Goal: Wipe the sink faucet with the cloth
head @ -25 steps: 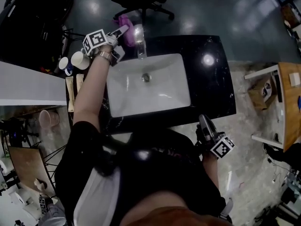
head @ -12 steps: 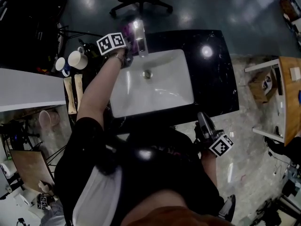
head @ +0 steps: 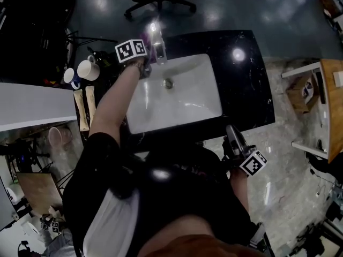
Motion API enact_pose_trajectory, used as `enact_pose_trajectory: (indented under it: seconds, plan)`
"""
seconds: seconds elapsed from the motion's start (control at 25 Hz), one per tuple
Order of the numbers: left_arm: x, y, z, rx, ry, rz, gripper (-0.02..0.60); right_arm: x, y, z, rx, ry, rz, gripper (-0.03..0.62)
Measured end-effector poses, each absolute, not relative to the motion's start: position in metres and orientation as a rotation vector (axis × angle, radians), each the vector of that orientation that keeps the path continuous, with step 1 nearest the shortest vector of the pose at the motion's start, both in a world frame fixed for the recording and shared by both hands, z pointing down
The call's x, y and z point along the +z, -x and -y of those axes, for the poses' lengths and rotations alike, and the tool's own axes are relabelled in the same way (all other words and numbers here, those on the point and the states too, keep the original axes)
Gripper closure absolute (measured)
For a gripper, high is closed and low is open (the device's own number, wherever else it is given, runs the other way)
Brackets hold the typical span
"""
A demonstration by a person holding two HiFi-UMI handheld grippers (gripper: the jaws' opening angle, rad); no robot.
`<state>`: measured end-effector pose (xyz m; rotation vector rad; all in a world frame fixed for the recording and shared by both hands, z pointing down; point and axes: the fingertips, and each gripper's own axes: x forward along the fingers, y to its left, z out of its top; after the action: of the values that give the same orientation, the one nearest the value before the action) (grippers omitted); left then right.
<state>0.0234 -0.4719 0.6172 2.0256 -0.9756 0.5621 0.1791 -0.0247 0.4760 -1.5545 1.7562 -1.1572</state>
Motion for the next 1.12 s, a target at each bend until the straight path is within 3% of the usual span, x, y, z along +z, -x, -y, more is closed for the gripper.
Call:
enact_pose_trajectory:
  seconds: [0.2,0.6,0.88,1.12]
  plan:
    - [0.605,-0.027,0.474,0.420,-2.015,0.880,0.460,0.473,-0.180,0.029,-1.161,1.532,-1.788,0.583]
    - [0.496,-0.002,0.456,-0.080,-2.092,0.659,0.460,0.458,-0.182,0.038,-1.148,1.437,-1.919,0.583]
    - [0.424,0.024,0.372,-0.157,-2.210,0.570,0.460,0.445,-0.171,0.055,-1.149,1.271,-2.083,0.583]
    - [0.382,0.006,0.261,-0.224,-2.213,0.394,0.460,0.426,-0.147,0.070,-1.135,1.100,-2.261,0.583]
